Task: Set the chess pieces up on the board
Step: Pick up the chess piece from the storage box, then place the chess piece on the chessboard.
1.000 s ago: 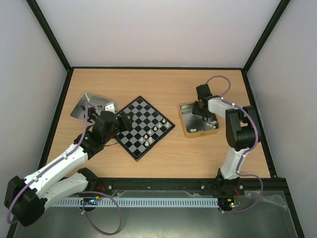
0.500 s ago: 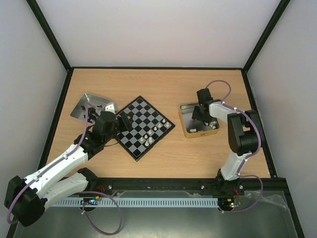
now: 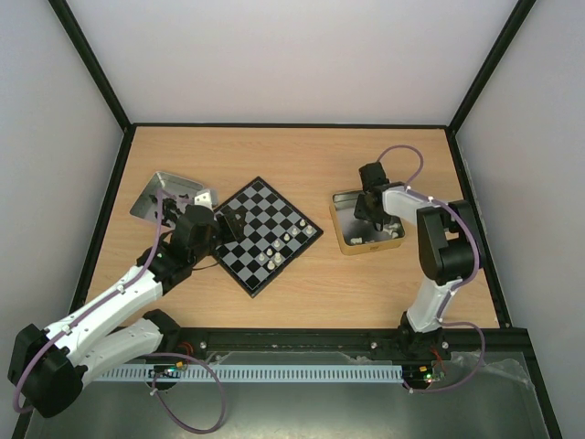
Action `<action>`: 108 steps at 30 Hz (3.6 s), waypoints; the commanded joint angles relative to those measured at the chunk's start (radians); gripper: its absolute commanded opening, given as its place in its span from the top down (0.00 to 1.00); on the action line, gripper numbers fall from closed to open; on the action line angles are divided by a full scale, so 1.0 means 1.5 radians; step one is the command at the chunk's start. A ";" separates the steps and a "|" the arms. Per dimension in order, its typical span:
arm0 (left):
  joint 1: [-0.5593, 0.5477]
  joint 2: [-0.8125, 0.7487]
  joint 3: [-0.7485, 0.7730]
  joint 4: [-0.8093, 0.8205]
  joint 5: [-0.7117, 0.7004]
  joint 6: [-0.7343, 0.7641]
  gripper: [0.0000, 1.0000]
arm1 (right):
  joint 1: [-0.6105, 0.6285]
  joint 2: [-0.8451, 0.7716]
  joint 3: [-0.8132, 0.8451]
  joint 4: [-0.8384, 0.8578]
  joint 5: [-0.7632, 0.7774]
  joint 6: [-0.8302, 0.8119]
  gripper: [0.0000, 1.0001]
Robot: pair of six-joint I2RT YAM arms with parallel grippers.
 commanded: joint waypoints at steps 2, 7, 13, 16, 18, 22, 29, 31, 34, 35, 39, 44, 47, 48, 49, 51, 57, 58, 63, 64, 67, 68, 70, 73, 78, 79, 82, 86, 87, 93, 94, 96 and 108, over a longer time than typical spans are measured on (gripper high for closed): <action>0.005 0.002 -0.007 0.013 0.003 -0.001 0.46 | 0.001 0.027 0.039 -0.001 0.041 -0.019 0.60; 0.005 0.003 -0.007 0.012 0.006 -0.003 0.46 | 0.002 0.042 0.049 0.009 0.038 -0.026 0.61; 0.005 0.005 -0.008 0.013 0.008 -0.003 0.46 | 0.002 0.046 0.049 0.030 0.029 -0.022 0.57; 0.004 0.005 -0.009 0.012 0.008 -0.003 0.46 | 0.002 0.047 0.048 0.042 0.030 -0.015 0.61; 0.004 0.005 -0.009 0.013 0.009 -0.004 0.46 | 0.002 0.049 0.045 0.053 0.041 -0.009 0.61; 0.004 0.005 -0.009 0.014 0.010 -0.004 0.45 | 0.002 0.053 0.045 0.066 0.057 -0.004 0.63; 0.004 0.003 -0.009 0.013 0.011 -0.003 0.45 | 0.001 0.050 0.031 0.081 0.042 0.006 0.83; 0.004 0.004 -0.009 0.016 0.015 -0.002 0.45 | 0.002 0.040 0.024 0.086 0.039 0.013 0.85; 0.004 0.008 -0.009 0.026 0.029 0.005 0.45 | 0.002 0.010 0.007 0.102 0.031 0.035 0.87; 0.004 0.010 -0.008 0.030 0.037 0.008 0.44 | 0.002 -0.003 0.003 0.104 0.028 0.046 0.87; 0.005 0.019 -0.007 0.051 0.074 0.021 0.41 | 0.002 -0.085 -0.032 0.133 -0.033 0.122 0.87; 0.003 0.034 -0.009 0.094 0.128 0.036 0.37 | 0.014 -0.198 -0.113 0.229 -0.183 0.309 0.87; 0.002 0.045 -0.006 0.119 0.154 0.045 0.35 | 0.052 -0.248 -0.148 0.289 -0.219 0.414 0.87; 0.000 0.049 -0.006 0.128 0.161 0.047 0.34 | 0.070 -0.260 -0.154 0.311 -0.227 0.447 0.87; -0.003 0.051 -0.006 0.136 0.165 0.051 0.33 | 0.091 -0.267 -0.159 0.329 -0.231 0.477 0.86; -0.009 0.058 -0.004 0.149 0.171 0.059 0.30 | 0.136 -0.276 -0.164 0.361 -0.232 0.538 0.87; -0.034 0.075 -0.009 0.173 0.159 0.069 0.23 | 0.254 -0.262 -0.183 0.478 -0.232 0.708 0.86; -0.036 0.080 -0.008 0.179 0.162 0.068 0.23 | 0.267 -0.257 -0.184 0.497 -0.235 0.731 0.86; -0.045 0.119 -0.006 0.205 0.179 0.064 0.24 | 0.321 -0.229 -0.184 0.520 -0.234 0.822 0.89; -0.047 0.127 -0.004 0.211 0.183 0.058 0.25 | 0.327 -0.224 -0.182 0.518 -0.233 0.831 0.89; -0.058 0.144 -0.005 0.230 0.176 0.056 0.32 | 0.342 -0.208 -0.174 0.518 -0.240 0.849 0.89; -0.059 0.148 -0.005 0.232 0.166 0.055 0.35 | 0.346 -0.206 -0.171 0.517 -0.241 0.851 0.89; -0.061 0.151 -0.008 0.239 0.152 0.050 0.42 | 0.350 -0.204 -0.169 0.515 -0.243 0.857 0.90; -0.063 0.150 -0.021 0.264 0.145 0.045 0.55 | 0.353 -0.202 -0.167 0.512 -0.244 0.861 0.90; -0.066 0.163 -0.024 0.276 0.146 0.046 0.62 | 0.355 -0.189 -0.164 0.523 -0.257 0.871 0.90; -0.066 0.166 -0.023 0.275 0.147 0.047 0.63 | 0.356 -0.187 -0.163 0.526 -0.258 0.872 0.90; -0.067 0.170 -0.024 0.276 0.146 0.051 0.68 | 0.357 -0.182 -0.162 0.531 -0.262 0.873 0.90; -0.067 0.175 -0.019 0.277 0.149 0.063 0.78 | 0.358 -0.178 -0.159 0.537 -0.271 0.874 0.90; -0.067 0.178 -0.019 0.276 0.151 0.064 0.78 | 0.358 -0.177 -0.160 0.540 -0.274 0.873 0.90; -0.068 0.192 -0.014 0.263 0.158 0.070 0.77 | 0.359 -0.180 -0.152 0.544 -0.288 0.861 0.89; -0.068 0.192 -0.013 0.261 0.157 0.072 0.77 | 0.359 -0.182 -0.152 0.544 -0.288 0.861 0.89; -0.068 0.188 -0.011 0.257 0.151 0.076 0.82 | 0.359 -0.184 -0.153 0.543 -0.289 0.858 0.89; -0.067 0.197 0.122 -0.053 0.118 0.169 0.95 | 0.350 -0.232 -0.115 0.404 -0.175 0.649 0.41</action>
